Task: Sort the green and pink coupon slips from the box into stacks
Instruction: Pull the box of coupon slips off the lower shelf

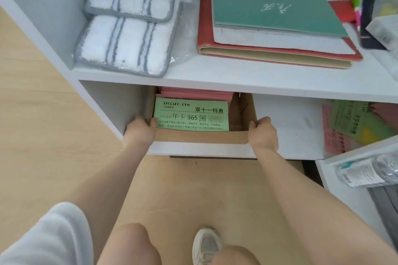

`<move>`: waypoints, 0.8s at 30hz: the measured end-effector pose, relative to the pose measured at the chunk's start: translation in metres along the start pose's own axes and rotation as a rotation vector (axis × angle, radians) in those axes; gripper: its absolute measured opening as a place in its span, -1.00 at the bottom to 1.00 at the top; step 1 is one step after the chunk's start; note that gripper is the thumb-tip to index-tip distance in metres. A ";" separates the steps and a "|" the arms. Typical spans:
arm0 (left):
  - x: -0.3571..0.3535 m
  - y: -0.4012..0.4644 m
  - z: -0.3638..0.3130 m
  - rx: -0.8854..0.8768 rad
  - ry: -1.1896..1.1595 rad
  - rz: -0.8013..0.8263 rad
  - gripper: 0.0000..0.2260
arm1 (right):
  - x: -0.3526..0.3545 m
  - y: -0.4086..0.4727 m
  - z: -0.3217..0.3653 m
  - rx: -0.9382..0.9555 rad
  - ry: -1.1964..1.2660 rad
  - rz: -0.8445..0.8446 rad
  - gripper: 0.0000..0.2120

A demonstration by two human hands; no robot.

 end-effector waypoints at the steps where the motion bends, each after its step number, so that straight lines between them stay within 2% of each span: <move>1: -0.004 0.003 -0.001 0.019 -0.010 -0.011 -0.68 | -0.002 0.007 -0.001 0.015 -0.035 -0.004 -0.77; 3: -0.008 0.006 -0.001 0.039 -0.024 -0.034 -0.76 | -0.004 0.015 -0.004 0.064 -0.090 -0.017 -0.80; 9: -0.001 -0.014 0.008 -0.092 0.019 -0.011 -0.90 | 0.007 -0.011 -0.027 0.119 -0.079 -0.020 -0.83; 14: 0.003 -0.066 0.039 -0.144 0.032 0.048 -0.87 | 0.025 -0.052 -0.069 0.107 -0.134 -0.011 -0.84; 17: 0.003 -0.088 0.050 -0.122 0.065 0.104 -0.88 | 0.038 -0.061 -0.076 0.126 -0.283 0.037 -0.85; 20: 0.008 -0.079 0.039 -0.141 0.172 0.085 -0.85 | 0.045 -0.051 -0.062 0.207 -0.451 0.093 -0.83; 24: 0.013 -0.044 0.000 -0.236 0.252 0.006 -0.73 | 0.039 -0.017 -0.035 0.297 -0.432 0.041 -0.82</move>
Point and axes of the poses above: each hand's wrist, its own y-axis towards the middle knuckle, its own x-axis out of the back of the hand, z = x × y, the point moved 2 cm from there along y, towards the middle knuckle, and after that the axes turned 6 degrees about -z, right-handed, at the moved point
